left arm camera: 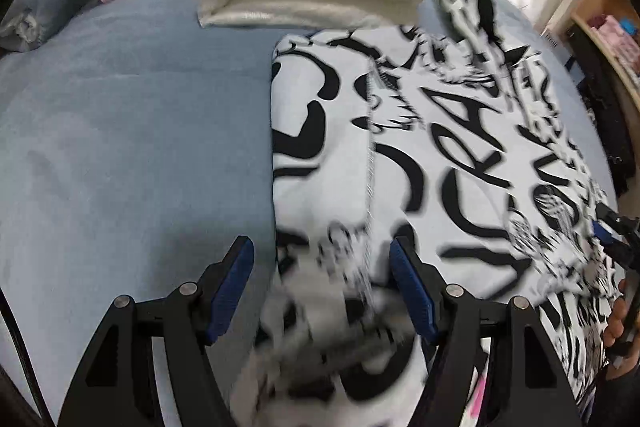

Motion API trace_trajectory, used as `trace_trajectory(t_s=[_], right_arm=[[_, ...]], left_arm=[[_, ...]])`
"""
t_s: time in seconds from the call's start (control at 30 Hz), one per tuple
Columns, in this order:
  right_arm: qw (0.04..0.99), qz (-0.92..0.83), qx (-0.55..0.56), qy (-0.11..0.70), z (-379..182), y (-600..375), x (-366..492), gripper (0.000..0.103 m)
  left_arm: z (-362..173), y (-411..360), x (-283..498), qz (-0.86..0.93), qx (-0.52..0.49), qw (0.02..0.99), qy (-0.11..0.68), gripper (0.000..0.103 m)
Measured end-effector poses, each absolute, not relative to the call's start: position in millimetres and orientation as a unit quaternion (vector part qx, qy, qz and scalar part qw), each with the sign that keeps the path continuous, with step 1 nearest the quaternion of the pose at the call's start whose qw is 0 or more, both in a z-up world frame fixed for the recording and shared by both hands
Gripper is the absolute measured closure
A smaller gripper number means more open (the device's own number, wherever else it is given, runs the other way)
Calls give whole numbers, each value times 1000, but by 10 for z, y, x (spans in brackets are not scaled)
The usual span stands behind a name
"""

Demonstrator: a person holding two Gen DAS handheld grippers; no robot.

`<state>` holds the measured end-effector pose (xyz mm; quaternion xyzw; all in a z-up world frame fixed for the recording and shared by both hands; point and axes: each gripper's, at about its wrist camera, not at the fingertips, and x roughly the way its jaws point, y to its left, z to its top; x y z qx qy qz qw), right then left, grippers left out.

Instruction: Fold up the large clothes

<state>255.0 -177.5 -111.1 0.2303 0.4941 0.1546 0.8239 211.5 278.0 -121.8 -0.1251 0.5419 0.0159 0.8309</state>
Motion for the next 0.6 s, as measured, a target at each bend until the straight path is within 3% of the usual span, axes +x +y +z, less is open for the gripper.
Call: trace_trajectory(t_s=[0.2, 0.27, 0.3, 0.33, 0.37, 0.43, 0.6], right_arm=[[823, 164, 202, 505, -1305, -1553, 2900, 39], [835, 164, 161, 501, -1322, -1420, 2937, 58], [839, 164, 146, 498, -1313, -1371, 2945, 74], [846, 163, 130, 490, -1277, -1313, 2950, 75], [851, 164, 124, 483, -1243, -1285, 2956, 75], [864, 177, 119, 456, -1119, -1226, 2947, 76], [898, 185, 103, 385, -882, -1044, 2916, 76]], left_arm=[[-1425, 2839, 2511, 25, -139, 816, 561, 31], [-1436, 2824, 2603, 25, -137, 820, 555, 32], [-1423, 2813, 2619, 27, -133, 825, 549, 41], [-1403, 2798, 2626, 26, -129, 832, 540, 62], [-1391, 2778, 2645, 28, -122, 833, 538, 64], [-1365, 2739, 2638, 46, -112, 842, 526, 81], [-1359, 2780, 2493, 89, -124, 873, 463, 92]])
